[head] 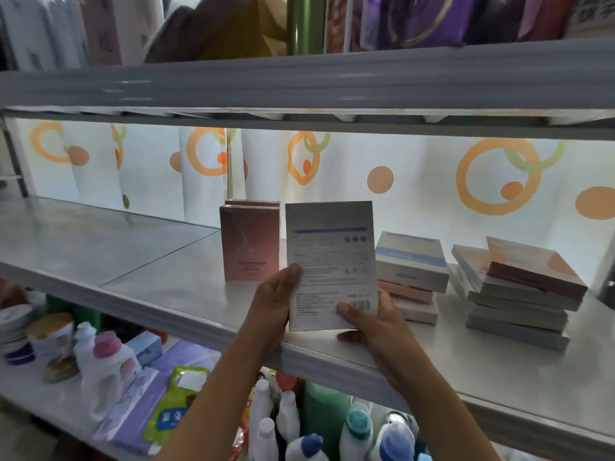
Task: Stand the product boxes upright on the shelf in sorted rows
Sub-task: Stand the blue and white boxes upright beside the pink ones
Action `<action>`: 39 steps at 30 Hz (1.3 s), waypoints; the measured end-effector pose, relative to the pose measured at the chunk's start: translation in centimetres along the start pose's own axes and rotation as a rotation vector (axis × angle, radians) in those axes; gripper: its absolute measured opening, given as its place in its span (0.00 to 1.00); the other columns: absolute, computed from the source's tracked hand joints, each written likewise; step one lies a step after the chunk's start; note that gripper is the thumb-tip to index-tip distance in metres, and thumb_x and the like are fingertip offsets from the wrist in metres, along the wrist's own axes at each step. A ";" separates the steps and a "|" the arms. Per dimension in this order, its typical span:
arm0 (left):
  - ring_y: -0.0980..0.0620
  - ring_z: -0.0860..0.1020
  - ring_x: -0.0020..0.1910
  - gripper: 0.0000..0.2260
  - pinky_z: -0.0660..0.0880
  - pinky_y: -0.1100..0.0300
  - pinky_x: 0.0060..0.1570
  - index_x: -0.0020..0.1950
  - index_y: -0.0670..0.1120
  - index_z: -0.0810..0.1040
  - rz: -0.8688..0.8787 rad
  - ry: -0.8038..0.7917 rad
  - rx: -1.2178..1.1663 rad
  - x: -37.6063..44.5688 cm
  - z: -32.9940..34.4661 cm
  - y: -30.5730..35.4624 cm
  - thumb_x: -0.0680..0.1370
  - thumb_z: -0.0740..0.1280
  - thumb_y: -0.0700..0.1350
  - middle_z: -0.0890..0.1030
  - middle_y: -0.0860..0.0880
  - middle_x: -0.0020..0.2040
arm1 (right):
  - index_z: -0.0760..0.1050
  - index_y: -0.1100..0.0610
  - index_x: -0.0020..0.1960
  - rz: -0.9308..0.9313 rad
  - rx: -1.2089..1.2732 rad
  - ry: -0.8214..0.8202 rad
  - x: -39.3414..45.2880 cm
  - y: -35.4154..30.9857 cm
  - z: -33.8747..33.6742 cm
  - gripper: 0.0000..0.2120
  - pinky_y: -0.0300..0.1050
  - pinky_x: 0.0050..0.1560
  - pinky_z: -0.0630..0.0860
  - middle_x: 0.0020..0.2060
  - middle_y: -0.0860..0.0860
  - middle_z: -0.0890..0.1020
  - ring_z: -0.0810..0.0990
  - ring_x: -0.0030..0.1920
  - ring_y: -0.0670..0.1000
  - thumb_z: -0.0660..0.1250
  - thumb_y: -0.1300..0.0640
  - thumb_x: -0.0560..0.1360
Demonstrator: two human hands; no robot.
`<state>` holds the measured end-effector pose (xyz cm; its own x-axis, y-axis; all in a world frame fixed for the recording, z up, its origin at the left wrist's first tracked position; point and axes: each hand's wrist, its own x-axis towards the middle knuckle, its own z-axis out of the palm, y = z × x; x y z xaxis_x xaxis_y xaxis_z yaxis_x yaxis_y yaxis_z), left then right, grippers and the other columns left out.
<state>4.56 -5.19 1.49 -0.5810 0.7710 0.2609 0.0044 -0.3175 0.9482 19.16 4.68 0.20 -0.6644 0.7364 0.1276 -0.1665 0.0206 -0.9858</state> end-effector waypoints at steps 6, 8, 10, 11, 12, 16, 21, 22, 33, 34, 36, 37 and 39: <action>0.42 0.82 0.53 0.17 0.78 0.41 0.56 0.57 0.50 0.80 0.009 -0.003 -0.034 0.0 0.0 -0.1 0.76 0.62 0.58 0.84 0.44 0.54 | 0.69 0.54 0.62 -0.005 0.004 -0.011 0.0 0.1 -0.1 0.20 0.48 0.44 0.83 0.53 0.53 0.84 0.85 0.51 0.53 0.73 0.59 0.73; 0.42 0.82 0.53 0.15 0.77 0.41 0.56 0.55 0.52 0.81 0.009 0.007 -0.033 0.1 0.0 -0.2 0.76 0.62 0.58 0.84 0.44 0.54 | 0.69 0.54 0.62 -0.011 0.011 -0.011 0.0 0.2 -0.1 0.21 0.48 0.44 0.83 0.53 0.53 0.84 0.85 0.50 0.53 0.73 0.59 0.73; 0.42 0.82 0.53 0.13 0.78 0.41 0.56 0.52 0.55 0.82 0.002 0.012 -0.020 0.2 -0.1 -0.4 0.77 0.62 0.58 0.84 0.45 0.54 | 0.69 0.54 0.62 -0.008 0.017 -0.009 0.0 0.1 -0.1 0.20 0.48 0.44 0.83 0.53 0.54 0.84 0.85 0.50 0.53 0.73 0.59 0.74; 0.42 0.82 0.53 0.12 0.78 0.41 0.55 0.51 0.57 0.83 0.004 0.016 -0.010 0.2 -0.1 -0.4 0.77 0.62 0.58 0.84 0.45 0.54 | 0.69 0.55 0.62 -0.003 0.026 -0.011 -0.1 0.1 -0.1 0.20 0.49 0.45 0.83 0.54 0.54 0.84 0.85 0.51 0.54 0.72 0.60 0.74; 0.43 0.83 0.52 0.12 0.79 0.42 0.54 0.51 0.56 0.82 0.016 0.030 -0.001 0.1 0.0 -0.5 0.77 0.62 0.58 0.84 0.46 0.53 | 0.69 0.55 0.63 0.001 0.042 -0.013 -0.1 0.0 -0.1 0.19 0.50 0.46 0.83 0.54 0.55 0.83 0.85 0.51 0.54 0.72 0.60 0.74; 0.55 0.83 0.45 0.16 0.79 0.67 0.39 0.61 0.51 0.74 0.126 0.321 0.108 -0.7 0.9 -0.5 0.76 0.67 0.55 0.83 0.54 0.51 | 0.69 0.55 0.63 -0.004 0.096 -0.005 -0.3 -0.3 -0.1 0.18 0.48 0.45 0.83 0.55 0.56 0.82 0.85 0.51 0.54 0.70 0.61 0.75; 0.63 0.76 0.51 0.13 0.69 0.80 0.35 0.56 0.56 0.73 0.216 0.483 0.354 -3.0 2.2 -0.1 0.75 0.72 0.48 0.76 0.62 0.50 | 0.68 0.52 0.61 -0.111 -0.019 0.110 -1.1 -0.5 -0.1 0.20 0.44 0.44 0.83 0.55 0.52 0.81 0.84 0.49 0.53 0.73 0.58 0.74; 0.65 0.76 0.50 0.12 0.69 0.79 0.36 0.55 0.58 0.73 0.205 0.419 0.384 -3.3 2.5 0.3 0.75 0.71 0.50 0.76 0.64 0.49 | 0.68 0.52 0.61 -0.156 -0.065 0.146 -1.3 -0.7 0.0 0.21 0.41 0.42 0.82 0.54 0.51 0.80 0.84 0.49 0.52 0.74 0.56 0.73; 0.56 0.77 0.57 0.41 0.77 0.60 0.54 0.64 0.57 0.73 0.167 0.135 0.403 -3.8 2.1 3.2 0.57 0.69 0.76 0.77 0.55 0.60 | 0.70 0.42 0.59 -0.364 -0.372 0.043 -4.1 -0.7 3.3 0.28 0.29 0.47 0.77 0.51 0.33 0.80 0.80 0.50 0.36 0.80 0.56 0.67; 0.56 0.80 0.53 0.38 0.79 0.61 0.50 0.62 0.56 0.74 0.160 0.140 0.379 -4.0 2.0 3.4 0.58 0.72 0.73 0.80 0.55 0.56 | 0.70 0.39 0.59 -0.374 -0.406 0.008 -4.4 -0.6 3.6 0.27 0.28 0.51 0.75 0.52 0.28 0.78 0.78 0.52 0.34 0.79 0.56 0.68; 0.54 0.83 0.43 0.29 0.78 0.65 0.37 0.55 0.50 0.78 0.165 0.159 0.344 -4.1 1.5 3.7 0.62 0.76 0.65 0.84 0.53 0.45 | 0.72 0.37 0.59 -0.386 -0.437 -0.065 -4.6 -0.6 3.9 0.26 0.27 0.53 0.73 0.53 0.25 0.77 0.77 0.56 0.33 0.77 0.59 0.70; 0.53 0.84 0.41 0.21 0.78 0.65 0.34 0.51 0.50 0.79 0.193 0.168 0.328 -4.0 1.1 3.8 0.65 0.76 0.59 0.84 0.53 0.41 | 0.74 0.37 0.58 -0.386 -0.438 -0.085 -4.6 -0.7 3.8 0.26 0.28 0.53 0.74 0.52 0.27 0.79 0.77 0.56 0.34 0.75 0.62 0.70; 0.53 0.83 0.41 0.13 0.80 0.62 0.36 0.49 0.52 0.76 0.260 0.200 0.318 -3.7 0.2 4.1 0.69 0.75 0.51 0.83 0.52 0.42 | 0.78 0.40 0.54 -0.385 -0.424 -0.043 -4.2 -0.9 3.5 0.22 0.32 0.51 0.77 0.50 0.32 0.82 0.80 0.55 0.37 0.73 0.65 0.71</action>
<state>6.94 -9.21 4.40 -0.6733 0.5566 0.4867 0.4018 -0.2771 0.8728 19.58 -0.77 0.97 -0.6445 0.5939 0.4815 -0.1015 0.5578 -0.8238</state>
